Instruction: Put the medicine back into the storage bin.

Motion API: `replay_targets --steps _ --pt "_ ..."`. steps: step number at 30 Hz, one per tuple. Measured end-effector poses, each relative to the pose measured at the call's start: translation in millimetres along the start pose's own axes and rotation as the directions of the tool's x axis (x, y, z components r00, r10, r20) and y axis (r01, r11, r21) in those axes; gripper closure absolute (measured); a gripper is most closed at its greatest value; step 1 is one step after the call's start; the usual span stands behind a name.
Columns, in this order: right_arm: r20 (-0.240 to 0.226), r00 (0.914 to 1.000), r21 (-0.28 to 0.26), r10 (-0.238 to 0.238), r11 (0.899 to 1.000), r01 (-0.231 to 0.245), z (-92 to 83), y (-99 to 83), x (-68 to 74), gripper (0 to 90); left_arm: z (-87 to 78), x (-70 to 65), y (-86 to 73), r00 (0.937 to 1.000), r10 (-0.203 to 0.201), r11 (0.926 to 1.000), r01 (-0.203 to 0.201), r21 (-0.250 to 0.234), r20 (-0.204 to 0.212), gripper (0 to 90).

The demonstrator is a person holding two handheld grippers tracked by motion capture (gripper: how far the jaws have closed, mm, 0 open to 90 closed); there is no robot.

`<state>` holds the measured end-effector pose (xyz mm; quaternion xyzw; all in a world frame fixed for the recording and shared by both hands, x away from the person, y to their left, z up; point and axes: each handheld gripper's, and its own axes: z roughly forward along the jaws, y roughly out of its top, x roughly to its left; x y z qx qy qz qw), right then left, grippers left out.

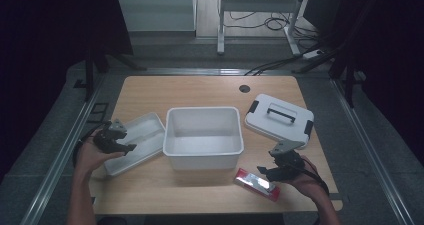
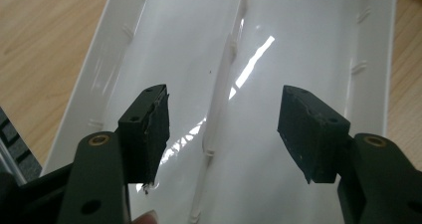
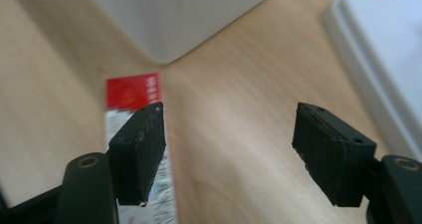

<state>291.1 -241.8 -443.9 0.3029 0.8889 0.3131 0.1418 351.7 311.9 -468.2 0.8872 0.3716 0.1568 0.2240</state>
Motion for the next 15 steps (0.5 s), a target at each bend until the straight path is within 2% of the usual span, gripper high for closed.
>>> replay_targets --steps 4,9,11,14,15 --pt "-0.056 0.9982 0.044 -0.024 0.999 0.027 1.2 5.8 9.6 28.7 4.3 1.5 -2.7 0.9996 -0.026 0.9995 0.026 0.017 -0.011 37.3" --pt "-0.1 0.9942 0.112 -0.041 0.992 0.052 3.8 14.7 22.2 28.7 4.2 0.5 -2.2 0.9995 -0.025 0.9995 0.025 0.018 -0.02 37.2" --pt "-0.117 0.9921 0.147 -0.047 0.987 0.064 5.5 16.6 27.1 28.7 4.3 0.4 -1.9 0.9988 -0.032 0.9994 0.032 0.009 -0.036 37.2" --pt "-0.148 0.9868 0.229 -0.065 0.969 0.098 10.2 18.5 34.2 28.3 5.4 0.3 -1.5 0.9985 -0.035 0.9993 0.035 0.012 -0.042 37.3" --pt "-0.153 0.9862 0.241 -0.063 0.965 0.1 11.2 18.8 34.9 28.3 5.5 0.4 -1.4 0.9987 -0.028 0.9994 0.028 0.019 -0.042 37.3"
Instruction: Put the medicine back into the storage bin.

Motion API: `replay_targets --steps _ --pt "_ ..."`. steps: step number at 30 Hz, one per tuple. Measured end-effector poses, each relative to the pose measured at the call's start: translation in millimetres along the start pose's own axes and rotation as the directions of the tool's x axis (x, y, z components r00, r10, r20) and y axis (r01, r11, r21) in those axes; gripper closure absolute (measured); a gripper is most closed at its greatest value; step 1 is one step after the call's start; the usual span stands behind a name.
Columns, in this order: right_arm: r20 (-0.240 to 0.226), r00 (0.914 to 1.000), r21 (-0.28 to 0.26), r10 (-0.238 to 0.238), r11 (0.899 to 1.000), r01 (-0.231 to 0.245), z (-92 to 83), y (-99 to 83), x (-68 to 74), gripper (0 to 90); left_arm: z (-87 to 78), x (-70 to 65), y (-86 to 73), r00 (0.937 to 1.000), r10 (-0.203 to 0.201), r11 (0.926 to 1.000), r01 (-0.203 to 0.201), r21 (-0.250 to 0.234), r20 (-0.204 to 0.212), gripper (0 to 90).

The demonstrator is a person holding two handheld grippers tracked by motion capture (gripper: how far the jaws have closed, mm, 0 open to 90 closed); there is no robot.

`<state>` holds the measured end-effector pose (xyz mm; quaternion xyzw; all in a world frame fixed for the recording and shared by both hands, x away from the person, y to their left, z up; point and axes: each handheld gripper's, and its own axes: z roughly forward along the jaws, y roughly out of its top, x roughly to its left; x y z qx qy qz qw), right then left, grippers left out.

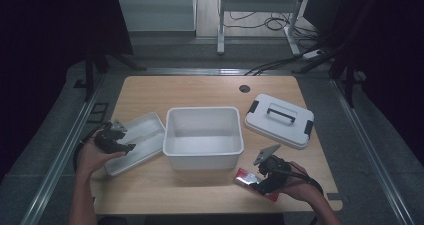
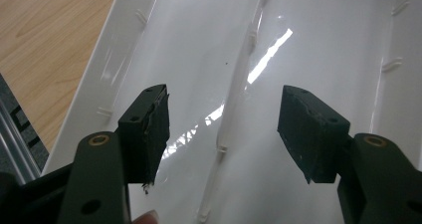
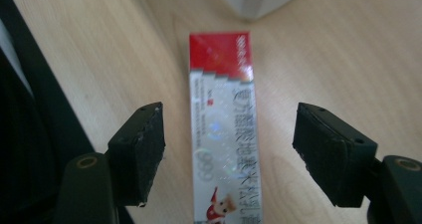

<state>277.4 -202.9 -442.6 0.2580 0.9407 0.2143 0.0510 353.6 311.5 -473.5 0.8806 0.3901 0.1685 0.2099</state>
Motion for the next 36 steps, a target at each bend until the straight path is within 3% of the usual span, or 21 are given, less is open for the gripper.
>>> replay_targets --steps 3,9,20,22,28,32,36 --pt "-0.005 0.9997 0.094 -0.022 0.995 0.022 9.9 4.4 2.0 28.3 0.8 -1.2 0.1 1.0 0.001 1.0 -0.001 0.004 0.001 37.3" --pt "-0.001 0.9993 0.202 -0.036 0.979 0.036 25.2 8.3 0.2 29.4 0.8 -1.4 0.6 0.9999 0.01 0.9999 -0.01 0.01 0.005 37.3" --pt "-0.019 0.9975 0.323 -0.068 0.944 0.07 44.6 11.1 3.5 43.0 4.2 -3.2 1.2 0.9997 0.016 0.9998 -0.016 0.009 0.018 37.4" --pt "-0.018 0.9982 0.319 -0.058 0.946 0.06 44.3 12.1 2.7 49.9 4.2 -3.2 1.5 0.9996 0.022 0.9996 -0.022 0.016 0.02 37.5" --pt "-0.026 0.9961 0.332 -0.084 0.939 0.088 40.4 10.5 -0.7 51.1 4.2 -4.6 2.3 0.9995 0.022 0.9997 -0.023 0.01 0.024 37.5" --pt "-0.023 0.9956 0.293 -0.091 0.952 0.094 24.7 8.8 -3.2 51.2 4.5 -4.7 2.3 0.9994 0.024 0.9996 -0.025 0.011 0.026 37.6" --pt "-0.017 0.9948 0.258 -0.1 0.961 0.101 -4.2 9.7 -8.6 51.2 4.4 -4.9 2.2 0.9995 0.022 0.9997 -0.022 0.008 0.024 37.6"
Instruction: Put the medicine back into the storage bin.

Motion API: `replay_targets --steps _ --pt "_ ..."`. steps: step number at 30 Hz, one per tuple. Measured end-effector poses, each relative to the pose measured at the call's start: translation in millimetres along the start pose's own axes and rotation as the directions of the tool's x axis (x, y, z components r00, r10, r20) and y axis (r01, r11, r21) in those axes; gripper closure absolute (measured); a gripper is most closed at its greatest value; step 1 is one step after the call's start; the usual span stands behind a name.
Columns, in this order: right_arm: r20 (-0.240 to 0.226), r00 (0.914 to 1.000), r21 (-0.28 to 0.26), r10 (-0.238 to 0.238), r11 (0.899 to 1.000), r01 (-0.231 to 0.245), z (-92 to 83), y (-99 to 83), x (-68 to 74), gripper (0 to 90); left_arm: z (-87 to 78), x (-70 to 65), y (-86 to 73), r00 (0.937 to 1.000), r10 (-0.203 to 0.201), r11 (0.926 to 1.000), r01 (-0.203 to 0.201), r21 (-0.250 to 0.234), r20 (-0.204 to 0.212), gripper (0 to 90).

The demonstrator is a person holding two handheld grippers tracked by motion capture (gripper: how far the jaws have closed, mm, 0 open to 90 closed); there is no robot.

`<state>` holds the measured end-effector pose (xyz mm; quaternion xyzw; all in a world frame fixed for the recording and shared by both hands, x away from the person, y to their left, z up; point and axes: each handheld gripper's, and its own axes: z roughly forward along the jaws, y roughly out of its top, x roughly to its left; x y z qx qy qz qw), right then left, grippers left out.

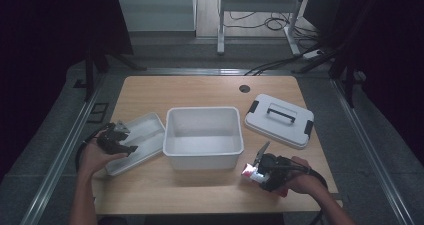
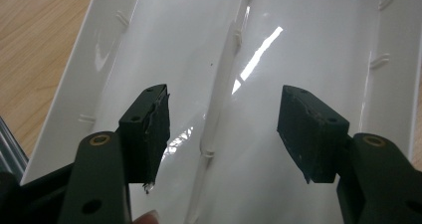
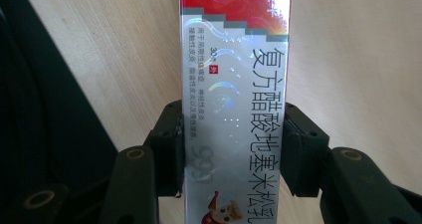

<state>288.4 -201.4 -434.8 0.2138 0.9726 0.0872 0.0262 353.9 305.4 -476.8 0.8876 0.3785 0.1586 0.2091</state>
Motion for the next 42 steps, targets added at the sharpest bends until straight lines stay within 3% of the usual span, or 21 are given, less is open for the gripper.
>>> replay_targets --steps 5,9,16,31,42 --pt "0.036 0.9993 -0.062 0.01 0.998 -0.008 -39.7 -6.2 -9.6 51.2 0.9 -0.2 0.0 1.0 0.007 0.9999 -0.007 0.008 0.004 37.7" --pt "0.054 0.9985 -0.148 0.014 0.989 -0.006 -68.4 -8.1 -14.3 51.2 2.5 -1.2 0.5 1.0 0.004 1.0 -0.004 0.009 0.009 37.8" --pt "0.076 0.9971 -0.22 -0.001 0.975 0.017 -93.5 1.9 -21.1 51.2 4.6 -1.9 1.0 0.9998 0.012 0.9998 -0.013 0.016 0.013 37.9" --pt "0.051 0.9944 -0.27 -0.093 0.957 0.103 -91.5 60.8 -36.9 51.1 8.1 -1.5 -0.3 0.9998 0.006 0.9998 -0.007 0.02 0.02 38.6" --pt "0.041 0.9919 -0.282 -0.121 0.951 0.127 -88.7 85.0 -43.9 51.1 9.5 -1.5 0.0 0.9996 0.01 0.9997 -0.01 0.024 0.026 38.7"
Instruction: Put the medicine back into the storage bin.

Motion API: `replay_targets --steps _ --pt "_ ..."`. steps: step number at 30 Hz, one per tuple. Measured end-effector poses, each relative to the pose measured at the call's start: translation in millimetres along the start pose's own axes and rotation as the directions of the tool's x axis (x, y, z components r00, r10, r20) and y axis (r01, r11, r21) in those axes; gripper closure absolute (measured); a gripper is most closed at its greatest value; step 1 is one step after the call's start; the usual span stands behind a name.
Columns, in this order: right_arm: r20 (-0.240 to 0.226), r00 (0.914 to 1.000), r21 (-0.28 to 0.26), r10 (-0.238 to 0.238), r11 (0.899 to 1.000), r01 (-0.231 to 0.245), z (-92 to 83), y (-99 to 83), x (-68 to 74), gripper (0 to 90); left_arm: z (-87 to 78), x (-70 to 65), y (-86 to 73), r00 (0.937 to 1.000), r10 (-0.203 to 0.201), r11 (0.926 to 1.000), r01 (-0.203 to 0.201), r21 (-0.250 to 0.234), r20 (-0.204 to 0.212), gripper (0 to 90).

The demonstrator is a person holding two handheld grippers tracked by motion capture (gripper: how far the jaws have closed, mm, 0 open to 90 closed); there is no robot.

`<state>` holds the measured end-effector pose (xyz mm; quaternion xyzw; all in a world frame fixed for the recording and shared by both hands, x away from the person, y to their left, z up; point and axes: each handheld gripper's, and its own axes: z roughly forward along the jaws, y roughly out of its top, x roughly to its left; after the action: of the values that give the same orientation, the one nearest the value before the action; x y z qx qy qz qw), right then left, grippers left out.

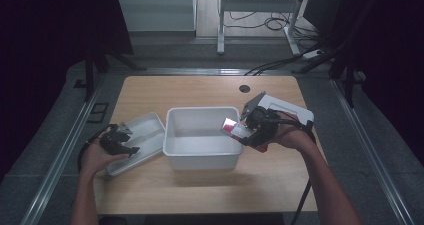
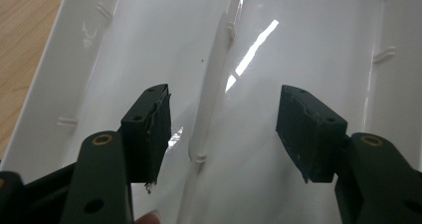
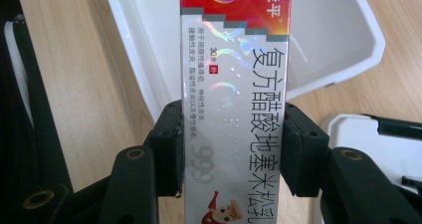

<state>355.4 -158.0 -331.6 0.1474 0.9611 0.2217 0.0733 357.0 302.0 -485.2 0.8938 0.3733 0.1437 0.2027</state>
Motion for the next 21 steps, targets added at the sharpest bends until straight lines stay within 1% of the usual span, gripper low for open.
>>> replay_targets --steps 2,5,10,21 --pt "0.001 1.0 -0.002 -0.001 1.0 0.001 1.3 2.0 -1.6 51.1 0.2 -0.2 0.1 1.0 -0.002 1.0 0.002 0.001 0.0 38.7" --pt "-0.009 1.0 -0.006 -0.005 1.0 0.005 4.5 4.6 -4.3 51.1 0.7 -0.5 0.3 1.0 0.0 1.0 0.0 0.002 0.0 38.7" --pt "-0.012 0.9999 0.002 -0.01 1.0 0.01 9.0 9.9 -7.7 51.0 2.0 -0.2 0.3 1.0 -0.001 1.0 0.001 0.003 0.005 38.8" --pt "-0.029 0.9982 0.017 -0.052 0.998 0.053 16.9 29.3 -11.6 51.1 2.4 0.4 0.3 0.9999 -0.005 1.0 0.006 -0.001 0.011 38.8"
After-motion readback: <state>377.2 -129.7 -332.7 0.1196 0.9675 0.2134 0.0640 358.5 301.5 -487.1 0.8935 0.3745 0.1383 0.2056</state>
